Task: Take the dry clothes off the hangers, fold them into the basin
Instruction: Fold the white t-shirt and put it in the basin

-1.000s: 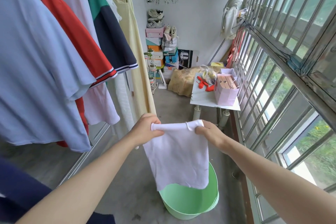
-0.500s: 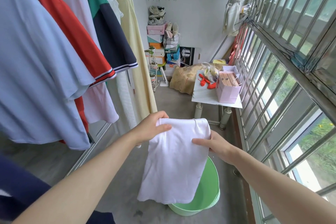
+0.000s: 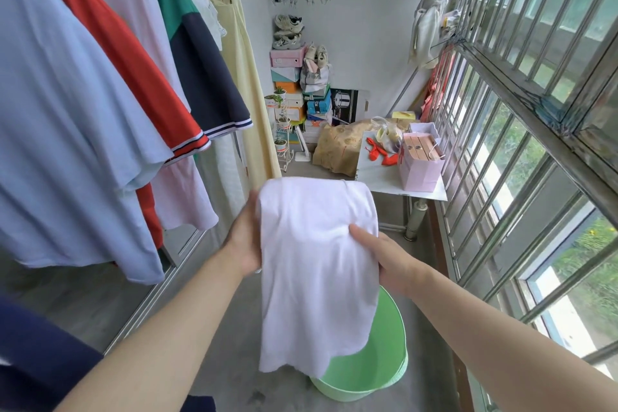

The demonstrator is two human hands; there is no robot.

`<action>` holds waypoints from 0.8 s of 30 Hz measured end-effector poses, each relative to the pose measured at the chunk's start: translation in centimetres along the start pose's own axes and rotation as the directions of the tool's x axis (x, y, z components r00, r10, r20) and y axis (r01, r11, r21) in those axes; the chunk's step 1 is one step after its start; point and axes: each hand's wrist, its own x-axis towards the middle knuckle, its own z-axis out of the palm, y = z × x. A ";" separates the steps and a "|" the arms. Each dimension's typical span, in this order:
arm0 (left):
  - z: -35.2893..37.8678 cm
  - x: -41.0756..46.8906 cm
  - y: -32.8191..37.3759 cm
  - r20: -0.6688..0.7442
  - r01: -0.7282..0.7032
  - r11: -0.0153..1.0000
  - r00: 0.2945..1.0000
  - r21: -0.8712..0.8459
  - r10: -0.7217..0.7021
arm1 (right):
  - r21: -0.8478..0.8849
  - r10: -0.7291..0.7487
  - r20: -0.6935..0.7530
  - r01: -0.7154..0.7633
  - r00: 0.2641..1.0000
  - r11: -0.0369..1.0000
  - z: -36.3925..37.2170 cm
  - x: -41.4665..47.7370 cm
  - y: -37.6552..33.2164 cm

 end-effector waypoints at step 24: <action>-3.2 0.5 -3.9 0.121 -0.243 0.718 0.968 0.652 0.218 | -0.187 -0.100 -0.007 0.097 0.995 0.978 -2.0 0.4 -0.3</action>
